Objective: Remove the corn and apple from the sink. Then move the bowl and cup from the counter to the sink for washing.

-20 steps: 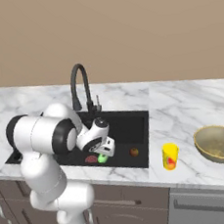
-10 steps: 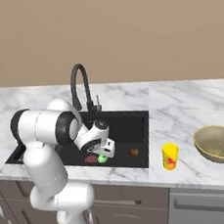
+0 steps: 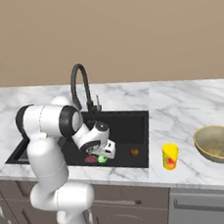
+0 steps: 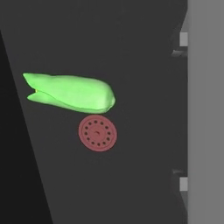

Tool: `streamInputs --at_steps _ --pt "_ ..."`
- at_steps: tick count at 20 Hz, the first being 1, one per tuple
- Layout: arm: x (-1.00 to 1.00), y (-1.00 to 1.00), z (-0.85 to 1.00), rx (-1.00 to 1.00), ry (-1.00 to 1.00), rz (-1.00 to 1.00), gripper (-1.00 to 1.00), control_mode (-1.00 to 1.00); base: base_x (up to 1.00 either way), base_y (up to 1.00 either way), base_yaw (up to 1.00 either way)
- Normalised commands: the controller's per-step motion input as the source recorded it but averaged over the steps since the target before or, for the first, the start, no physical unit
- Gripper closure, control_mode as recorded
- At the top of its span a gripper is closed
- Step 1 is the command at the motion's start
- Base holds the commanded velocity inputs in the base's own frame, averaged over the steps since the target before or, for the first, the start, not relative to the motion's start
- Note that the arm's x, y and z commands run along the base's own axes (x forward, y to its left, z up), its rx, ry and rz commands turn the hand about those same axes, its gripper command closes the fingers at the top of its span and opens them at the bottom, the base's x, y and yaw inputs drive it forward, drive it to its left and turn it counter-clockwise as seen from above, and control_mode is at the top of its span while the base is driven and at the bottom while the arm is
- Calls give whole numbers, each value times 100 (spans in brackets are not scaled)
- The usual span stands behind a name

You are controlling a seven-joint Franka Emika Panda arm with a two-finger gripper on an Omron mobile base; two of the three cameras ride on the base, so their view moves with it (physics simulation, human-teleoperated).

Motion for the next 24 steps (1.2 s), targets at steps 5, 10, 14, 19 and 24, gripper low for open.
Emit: streamInputs --at_steps 5,10,14,19,24 --pt "8 0 -18 -2 0 0 -100 -100 0 0 0" --pt "6 0 -18 -1 0 0 -100 -100 0 0 0" --pt "9 2 -14 0 -1 0 -100 -100 0 0 0" --pt "11 2 -12 0 -2 0 -100 -100 0 0 0" --pt "10 3 -13 0 -2 0 -100 -100 0 0 0"
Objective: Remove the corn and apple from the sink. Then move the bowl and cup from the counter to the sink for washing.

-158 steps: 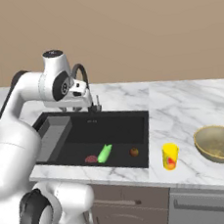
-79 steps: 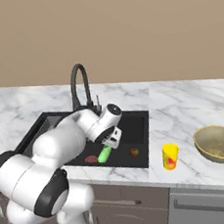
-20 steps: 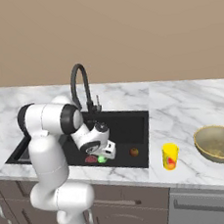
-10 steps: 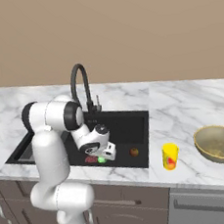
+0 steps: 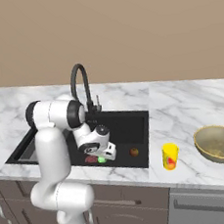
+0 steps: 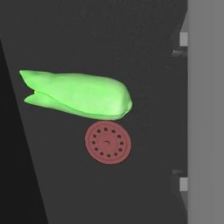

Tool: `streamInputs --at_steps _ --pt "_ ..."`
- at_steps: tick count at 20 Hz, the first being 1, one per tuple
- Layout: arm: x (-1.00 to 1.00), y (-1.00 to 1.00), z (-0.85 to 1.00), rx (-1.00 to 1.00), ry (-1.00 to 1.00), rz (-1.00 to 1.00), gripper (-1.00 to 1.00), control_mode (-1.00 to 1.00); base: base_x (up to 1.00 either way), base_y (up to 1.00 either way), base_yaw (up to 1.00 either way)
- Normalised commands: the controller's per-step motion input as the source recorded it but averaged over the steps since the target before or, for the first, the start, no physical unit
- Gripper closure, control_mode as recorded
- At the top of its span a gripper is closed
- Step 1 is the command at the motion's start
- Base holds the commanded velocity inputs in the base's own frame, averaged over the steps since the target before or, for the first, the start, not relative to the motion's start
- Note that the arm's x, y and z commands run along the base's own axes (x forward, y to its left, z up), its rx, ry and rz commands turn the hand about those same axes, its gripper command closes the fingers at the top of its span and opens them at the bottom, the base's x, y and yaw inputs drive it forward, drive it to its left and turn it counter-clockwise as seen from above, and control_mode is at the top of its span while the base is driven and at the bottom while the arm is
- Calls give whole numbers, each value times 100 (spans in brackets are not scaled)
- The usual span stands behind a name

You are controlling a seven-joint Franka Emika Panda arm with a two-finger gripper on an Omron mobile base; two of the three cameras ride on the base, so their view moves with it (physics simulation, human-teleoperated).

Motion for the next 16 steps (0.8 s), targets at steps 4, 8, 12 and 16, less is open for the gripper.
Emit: streamInputs --at_steps 4,8,12,16 --pt "8 0 -16 -1 0 0 -100 -100 0 0 0" --pt "11 0 -17 -2 0 0 -100 -100 0 0 0" --pt "10 0 -13 -1 0 0 -100 -100 0 0 0" --pt "9 0 -10 0 0 0 -100 -100 0 0 0"
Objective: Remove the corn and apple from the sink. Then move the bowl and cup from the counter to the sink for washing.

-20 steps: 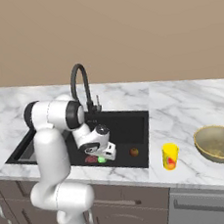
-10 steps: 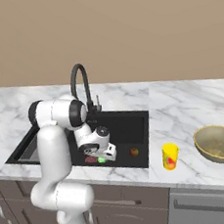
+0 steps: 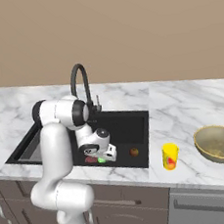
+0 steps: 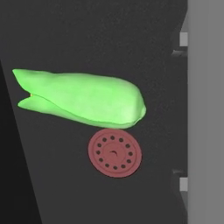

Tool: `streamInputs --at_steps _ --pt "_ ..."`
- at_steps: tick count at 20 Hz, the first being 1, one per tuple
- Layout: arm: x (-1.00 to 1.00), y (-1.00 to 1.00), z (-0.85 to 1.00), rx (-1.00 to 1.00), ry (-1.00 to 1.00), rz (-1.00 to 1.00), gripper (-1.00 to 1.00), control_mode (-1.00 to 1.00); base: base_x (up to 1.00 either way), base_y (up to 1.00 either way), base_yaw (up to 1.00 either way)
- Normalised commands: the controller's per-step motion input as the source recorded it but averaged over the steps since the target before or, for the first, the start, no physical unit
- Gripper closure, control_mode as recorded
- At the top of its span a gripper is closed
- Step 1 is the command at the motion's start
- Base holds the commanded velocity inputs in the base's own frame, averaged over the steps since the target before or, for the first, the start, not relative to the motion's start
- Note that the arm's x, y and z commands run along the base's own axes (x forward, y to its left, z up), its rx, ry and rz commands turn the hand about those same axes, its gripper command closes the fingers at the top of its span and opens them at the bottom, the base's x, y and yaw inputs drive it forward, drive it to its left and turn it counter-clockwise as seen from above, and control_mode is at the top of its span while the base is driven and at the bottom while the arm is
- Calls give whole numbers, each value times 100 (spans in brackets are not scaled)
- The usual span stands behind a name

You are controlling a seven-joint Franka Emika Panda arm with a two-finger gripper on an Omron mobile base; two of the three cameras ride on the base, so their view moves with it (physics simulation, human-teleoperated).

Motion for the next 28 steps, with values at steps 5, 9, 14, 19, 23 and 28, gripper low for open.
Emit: streamInputs --at_steps 5,9,14,19,23,28 --pt "9 0 -11 0 -1 0 -100 -100 0 0 0" --pt "11 1 -10 0 0 0 -100 -100 0 0 0" --pt "10 1 -8 0 0 0 -100 -100 0 0 0" --pt "9 2 -11 0 0 0 -100 -100 0 0 0" --pt "12 3 -9 0 -1 0 -100 -100 0 0 0" --pt "12 3 -10 0 0 0 -100 -100 0 0 0"
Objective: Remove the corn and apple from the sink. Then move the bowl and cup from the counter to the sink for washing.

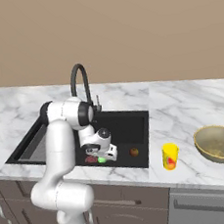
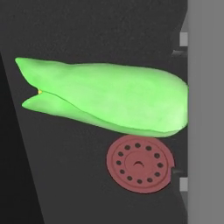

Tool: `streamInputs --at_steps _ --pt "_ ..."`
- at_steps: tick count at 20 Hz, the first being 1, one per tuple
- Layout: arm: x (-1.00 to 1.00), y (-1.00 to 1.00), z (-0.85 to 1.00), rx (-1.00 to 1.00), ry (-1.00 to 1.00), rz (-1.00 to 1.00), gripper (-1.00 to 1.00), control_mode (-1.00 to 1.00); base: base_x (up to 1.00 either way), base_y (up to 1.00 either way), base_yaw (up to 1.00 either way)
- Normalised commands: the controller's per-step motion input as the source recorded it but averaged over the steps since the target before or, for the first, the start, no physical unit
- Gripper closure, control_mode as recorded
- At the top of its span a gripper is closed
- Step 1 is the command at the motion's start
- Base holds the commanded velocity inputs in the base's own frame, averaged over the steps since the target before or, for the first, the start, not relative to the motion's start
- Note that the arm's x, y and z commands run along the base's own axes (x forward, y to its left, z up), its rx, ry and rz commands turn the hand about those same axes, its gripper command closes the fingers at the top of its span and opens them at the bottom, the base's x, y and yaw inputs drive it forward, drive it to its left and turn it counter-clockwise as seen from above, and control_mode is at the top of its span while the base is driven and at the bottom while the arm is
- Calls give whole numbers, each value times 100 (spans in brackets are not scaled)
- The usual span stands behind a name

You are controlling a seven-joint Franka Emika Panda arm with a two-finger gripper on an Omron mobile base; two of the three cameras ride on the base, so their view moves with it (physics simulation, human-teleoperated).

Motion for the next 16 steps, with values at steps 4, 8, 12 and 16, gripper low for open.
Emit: streamInputs --at_steps 4,8,12,16 --pt "11 2 -12 0 0 0 -100 -100 0 0 0" --pt "10 0 -13 0 0 0 -100 -100 0 0 0" --pt "11 0 -12 -1 0 0 -100 -100 0 0 0" --pt "10 0 -12 -2 0 0 -100 -100 0 0 0"
